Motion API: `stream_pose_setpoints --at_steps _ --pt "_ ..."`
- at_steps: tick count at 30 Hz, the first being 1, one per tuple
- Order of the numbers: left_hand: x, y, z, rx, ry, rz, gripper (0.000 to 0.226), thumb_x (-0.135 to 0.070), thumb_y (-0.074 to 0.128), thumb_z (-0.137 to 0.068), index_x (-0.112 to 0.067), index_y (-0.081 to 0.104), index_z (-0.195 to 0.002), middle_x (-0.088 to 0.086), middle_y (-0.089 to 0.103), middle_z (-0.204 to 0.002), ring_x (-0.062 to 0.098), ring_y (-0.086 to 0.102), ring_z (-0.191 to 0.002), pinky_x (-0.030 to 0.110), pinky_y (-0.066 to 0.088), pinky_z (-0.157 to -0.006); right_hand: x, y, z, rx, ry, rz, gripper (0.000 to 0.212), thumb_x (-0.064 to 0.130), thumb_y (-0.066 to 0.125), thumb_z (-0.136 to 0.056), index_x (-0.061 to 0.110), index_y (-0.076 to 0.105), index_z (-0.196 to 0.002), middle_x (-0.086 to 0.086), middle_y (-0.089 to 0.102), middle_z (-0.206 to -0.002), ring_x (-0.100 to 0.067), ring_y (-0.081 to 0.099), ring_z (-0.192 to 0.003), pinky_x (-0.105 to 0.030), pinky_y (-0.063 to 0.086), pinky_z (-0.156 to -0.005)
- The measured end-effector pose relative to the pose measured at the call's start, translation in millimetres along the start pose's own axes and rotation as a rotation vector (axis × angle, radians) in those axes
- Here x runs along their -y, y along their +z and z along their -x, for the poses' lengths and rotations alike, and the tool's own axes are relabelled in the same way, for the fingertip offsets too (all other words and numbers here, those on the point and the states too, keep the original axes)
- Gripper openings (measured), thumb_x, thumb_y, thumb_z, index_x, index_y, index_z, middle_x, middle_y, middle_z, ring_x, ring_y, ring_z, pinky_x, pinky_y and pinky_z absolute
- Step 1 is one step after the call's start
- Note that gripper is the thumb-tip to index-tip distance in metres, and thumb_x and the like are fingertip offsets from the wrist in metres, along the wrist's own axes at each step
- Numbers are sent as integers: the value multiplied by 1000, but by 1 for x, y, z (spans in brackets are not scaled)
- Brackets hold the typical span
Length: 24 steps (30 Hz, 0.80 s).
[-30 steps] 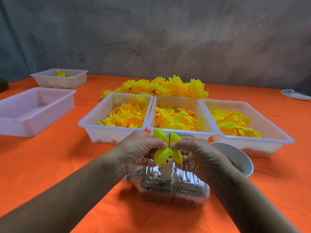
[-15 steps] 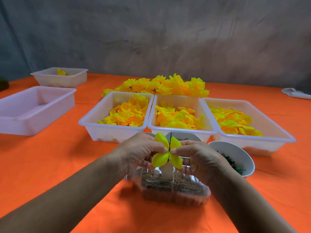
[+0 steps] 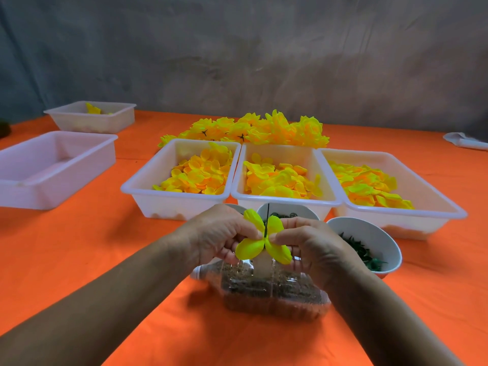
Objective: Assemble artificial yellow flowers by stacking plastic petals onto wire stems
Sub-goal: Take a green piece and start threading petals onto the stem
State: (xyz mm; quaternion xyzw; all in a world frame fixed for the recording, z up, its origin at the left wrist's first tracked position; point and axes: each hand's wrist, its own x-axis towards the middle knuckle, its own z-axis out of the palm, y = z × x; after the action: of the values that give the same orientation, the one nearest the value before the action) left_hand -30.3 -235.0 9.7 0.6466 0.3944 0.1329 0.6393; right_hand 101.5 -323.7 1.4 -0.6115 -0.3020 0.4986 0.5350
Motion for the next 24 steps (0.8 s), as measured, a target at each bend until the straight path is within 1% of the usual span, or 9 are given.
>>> stream_pose_setpoints --at_steps 7,11,13,14,16,18,20,22,24 --pt "-5 0 1 65 -76 30 16 -1 57 -87 -7 57 -73 2 58 -47 8 51 -35 15 41 -35 1 0 -1 -18 12 16 17 -6 64 -77 10 64 -84 -2 66 -57 -8 60 -45 -16 43 -40" --pt "-1 -2 3 71 -41 67 9 -3 60 -87 -8 61 -79 1 61 -51 6 52 -37 14 42 -37 2 0 2 -25 20 -31 18 -7 63 -78 10 60 -82 -2 64 -52 -9 58 -39 -15 42 -38" --pt "3 -2 6 18 28 74 6 -5 66 -84 -9 63 -82 1 62 -56 7 54 -41 16 45 -40 1 0 3 -35 20 -44 20 -7 63 -79 11 58 -85 -3 64 -56 -9 57 -40 -16 44 -38" --pt "5 -2 7 -36 73 59 10 -5 69 -81 -10 62 -85 0 62 -60 7 55 -46 17 46 -43 0 0 3 -41 18 -48 21 -7 63 -79 11 57 -88 -4 65 -60 -10 56 -40 -17 44 -39" --pt "9 -1 9 -170 190 -18 28 -6 76 -75 -14 60 -97 1 61 -78 8 58 -61 20 49 -51 0 1 4 -52 13 -48 23 -6 63 -80 12 55 -92 -7 65 -68 -10 56 -41 -18 45 -40" --pt "12 -2 11 -296 351 -129 44 -8 81 -68 -20 60 -106 -2 60 -91 5 56 -73 15 48 -62 0 1 5 -61 5 -36 24 -5 63 -80 14 54 -93 -8 64 -73 -9 55 -40 -18 45 -41" --pt "12 -3 16 -332 493 -230 41 -11 83 -65 -30 66 -96 -6 62 -94 -1 57 -78 10 45 -68 1 2 6 -70 0 -20 25 -4 64 -80 14 54 -95 -9 64 -75 -9 55 -41 -18 46 -41" --pt "14 -1 18 -305 568 -305 30 -14 84 -64 -32 70 -83 -9 66 -95 0 60 -88 15 45 -76 2 2 8 -78 -10 6 26 -3 64 -80 14 55 -97 -9 65 -77 -9 57 -44 -17 45 -40" --pt "15 2 16 -298 586 -343 21 -17 85 -64 -28 73 -77 -10 68 -95 2 61 -95 21 45 -81 3 3 9 -86 -31 35 27 -3 65 -79 14 57 -98 -7 64 -76 -8 59 -46 -16 43 -40"
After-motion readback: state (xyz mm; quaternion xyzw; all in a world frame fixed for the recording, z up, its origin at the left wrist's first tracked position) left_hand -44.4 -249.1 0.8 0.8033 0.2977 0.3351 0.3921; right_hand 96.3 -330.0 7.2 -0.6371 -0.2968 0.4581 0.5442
